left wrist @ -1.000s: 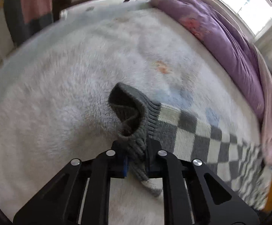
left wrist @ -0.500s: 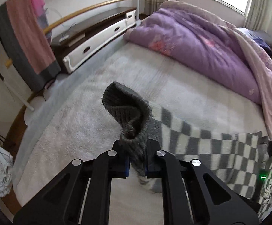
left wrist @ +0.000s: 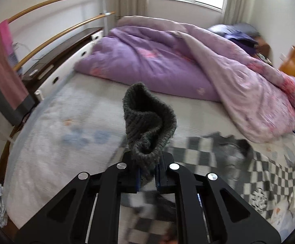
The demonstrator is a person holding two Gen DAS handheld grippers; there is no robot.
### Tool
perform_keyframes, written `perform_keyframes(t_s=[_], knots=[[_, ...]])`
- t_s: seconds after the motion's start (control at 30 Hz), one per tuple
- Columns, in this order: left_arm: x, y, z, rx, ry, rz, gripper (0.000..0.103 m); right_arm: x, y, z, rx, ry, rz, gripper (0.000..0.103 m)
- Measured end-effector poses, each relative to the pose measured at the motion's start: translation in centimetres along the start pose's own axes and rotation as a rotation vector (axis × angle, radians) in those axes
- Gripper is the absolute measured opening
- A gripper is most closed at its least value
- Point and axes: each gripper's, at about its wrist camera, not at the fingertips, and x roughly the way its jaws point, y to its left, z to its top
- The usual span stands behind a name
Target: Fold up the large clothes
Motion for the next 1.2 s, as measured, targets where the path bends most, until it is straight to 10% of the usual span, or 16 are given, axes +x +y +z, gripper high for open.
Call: perform_keyframes(t_s=[0.33,0.57,0.87,1.2], knots=[[0.7,-13.2,-2.5,0.094,0.036,-0.068,0.01,-0.9,-4.1,1.1,0.076,0.06,0.149,0.001],[2.9,-20.6,-4.1,0.173,0.082,-0.114,0.01,-7.8,-14.2,0.1,0.249,-0.016,0.247,0.001],[9.2,-28.0,-9.6,0.241,0.211,-0.103,0.01,-18.5,-28.0,-2.9,0.425,-0.175,0.108,0.001],[16.1,-32.5,-16.1,0.301,0.333,-0.08,0.01,-29.8,-32.9,-4.8,0.44,-0.32,-0.1,0.004]])
